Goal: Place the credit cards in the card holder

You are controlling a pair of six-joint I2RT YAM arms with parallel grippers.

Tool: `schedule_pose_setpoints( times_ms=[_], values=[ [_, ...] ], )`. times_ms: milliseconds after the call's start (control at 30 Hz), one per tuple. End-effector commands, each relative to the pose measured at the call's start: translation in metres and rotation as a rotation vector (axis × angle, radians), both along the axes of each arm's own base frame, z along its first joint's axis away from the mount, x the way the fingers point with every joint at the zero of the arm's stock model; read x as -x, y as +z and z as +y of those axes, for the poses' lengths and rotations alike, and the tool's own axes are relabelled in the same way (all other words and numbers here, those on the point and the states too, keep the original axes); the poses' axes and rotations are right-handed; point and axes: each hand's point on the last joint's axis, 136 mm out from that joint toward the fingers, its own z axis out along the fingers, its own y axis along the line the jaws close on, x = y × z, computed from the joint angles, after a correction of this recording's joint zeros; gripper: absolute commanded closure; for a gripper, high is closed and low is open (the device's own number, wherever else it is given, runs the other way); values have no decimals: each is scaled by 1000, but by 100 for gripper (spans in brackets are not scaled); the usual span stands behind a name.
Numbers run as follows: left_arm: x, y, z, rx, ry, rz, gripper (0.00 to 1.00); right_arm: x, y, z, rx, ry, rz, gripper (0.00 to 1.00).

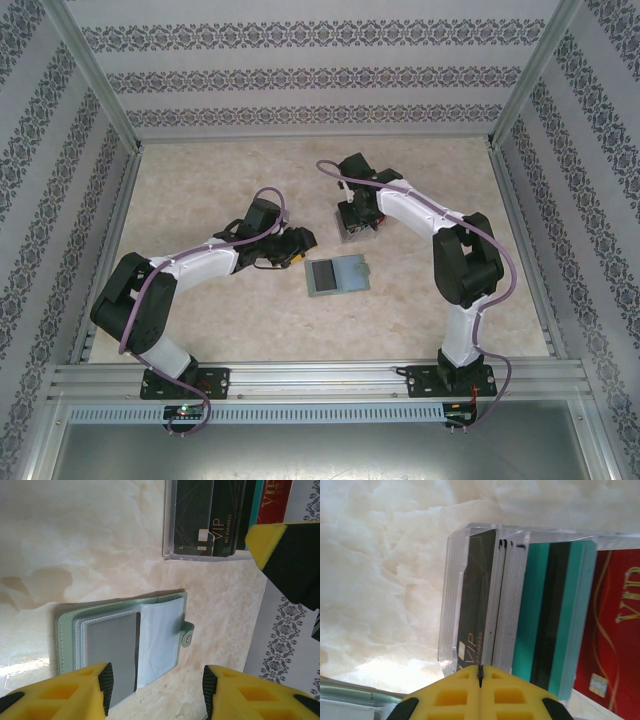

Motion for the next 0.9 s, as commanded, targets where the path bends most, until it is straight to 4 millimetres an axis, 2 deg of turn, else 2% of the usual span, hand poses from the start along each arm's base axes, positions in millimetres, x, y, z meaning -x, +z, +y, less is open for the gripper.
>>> schedule_pose_setpoints(
  times_ms=[0,100,133,300,367,433,533,767,867],
  values=[
    [-2,0,-2,16,-4,-7,47,-5,23,-5,45,-3,-57,100],
    [-2,0,-2,15,-3,-7,47,-7,25,-10,60,-15,-74,99],
    [-3,0,-2,15,-2,-6,47,-7,25,-10,64,-14,-76,90],
    [-4,1,-2,13,-3,-10,47,-6,11,-4,34,-5,-18,81],
    [-4,1,-3,12,-3,-11,47,-6,4,3,22,5,1,72],
    [-4,0,-2,12,-2,-7,47,-9,-1,3,46,5,5,71],
    [-3,1,-2,13,-3,-8,47,-16,-11,0,111,4,-11,61],
    [-2,-1,-1,5,-4,-6,47,-24,-32,-8,223,14,3,65],
    [-2,-2,0,3,-6,-4,48,-30,-28,-19,363,16,-54,64]
  ],
)
